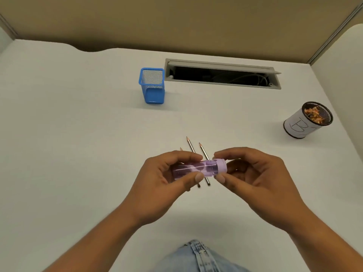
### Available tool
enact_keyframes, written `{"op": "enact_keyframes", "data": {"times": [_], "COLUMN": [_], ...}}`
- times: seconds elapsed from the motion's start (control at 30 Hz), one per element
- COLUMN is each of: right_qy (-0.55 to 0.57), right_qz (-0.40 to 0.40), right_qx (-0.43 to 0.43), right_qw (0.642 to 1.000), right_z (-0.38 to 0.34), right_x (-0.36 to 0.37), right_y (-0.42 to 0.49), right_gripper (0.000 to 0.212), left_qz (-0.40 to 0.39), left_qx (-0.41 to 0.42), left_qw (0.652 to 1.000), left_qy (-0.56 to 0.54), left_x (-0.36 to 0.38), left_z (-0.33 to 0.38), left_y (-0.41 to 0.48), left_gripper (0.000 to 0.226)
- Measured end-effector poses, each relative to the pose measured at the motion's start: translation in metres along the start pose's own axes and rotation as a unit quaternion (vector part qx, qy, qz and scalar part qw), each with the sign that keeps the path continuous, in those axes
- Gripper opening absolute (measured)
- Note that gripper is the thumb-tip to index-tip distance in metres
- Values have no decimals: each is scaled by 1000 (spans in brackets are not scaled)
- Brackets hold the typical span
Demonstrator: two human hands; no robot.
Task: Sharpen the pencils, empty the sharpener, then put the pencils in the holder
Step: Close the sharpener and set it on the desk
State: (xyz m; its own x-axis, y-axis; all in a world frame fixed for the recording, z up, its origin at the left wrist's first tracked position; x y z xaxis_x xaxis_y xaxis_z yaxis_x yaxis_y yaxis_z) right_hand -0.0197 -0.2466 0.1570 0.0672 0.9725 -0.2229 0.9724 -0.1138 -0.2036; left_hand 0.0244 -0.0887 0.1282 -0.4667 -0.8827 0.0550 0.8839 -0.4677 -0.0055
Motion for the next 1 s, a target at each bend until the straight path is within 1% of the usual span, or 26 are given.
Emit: {"op": "enact_keyframes", "data": {"times": [0.1, 0.23, 0.37, 0.47, 0.6, 0.7, 0.77, 0.83, 0.9, 1.0], "right_qy": [-23, -62, -78, -72, -32, -5, -18, -31, -34, -51], "right_qz": [-10, -16, -11, -9, -22, -28, -27, -26, -24, -16], "right_qx": [-41, -92, -87, -67, -35, -19, -30, -58, -96, -138], "right_qw": [999, 994, 993, 995, 999, 999, 999, 998, 995, 989], "right_z": [-10, -22, -25, -23, -20, -17, -16, -19, -23, -29], "right_x": [28, 53, 62, 62, 63, 65, 65, 64, 62, 59], "right_y": [3, 6, 11, 15, 18, 20, 21, 21, 19, 17], "right_gripper": [32, 32, 30, 28, 27, 26, 23, 23, 24, 21], "left_qz": [5, 18, 27, 38, 39, 34, 34, 30, 25, 26], "left_qx": [-11, -31, -23, -10, 30, 89, 130, 149, 120, 36], "left_qw": [1000, 999, 999, 999, 998, 989, 979, 975, 981, 997], "left_qy": [-4, -13, -15, -13, 47, 114, 152, 163, 148, 67], "left_x": [-24, -44, -54, -57, -59, -61, -62, -62, -63, -60], "left_z": [-1, -2, 1, 2, 9, 21, 28, 32, 29, 15], "left_y": [-11, -21, -24, -24, -22, -20, -18, -16, -12, -10], "left_gripper": [20, 26, 24, 25, 25, 23, 24, 22, 23, 25]}}
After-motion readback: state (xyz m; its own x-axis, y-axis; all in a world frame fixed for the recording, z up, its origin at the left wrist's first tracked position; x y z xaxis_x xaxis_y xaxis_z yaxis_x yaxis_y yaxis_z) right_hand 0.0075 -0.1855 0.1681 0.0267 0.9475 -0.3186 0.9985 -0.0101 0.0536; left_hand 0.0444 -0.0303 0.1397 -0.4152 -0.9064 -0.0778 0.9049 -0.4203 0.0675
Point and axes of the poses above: each hand's wrist, its own y-axis towards the middle knuckle, its own x-axis out of the palm, z = x × y, the point moved 10 cm from there along y, towards the middle knuckle, and after that the axes turned 7 degrees about x, right-handed, at the moved point
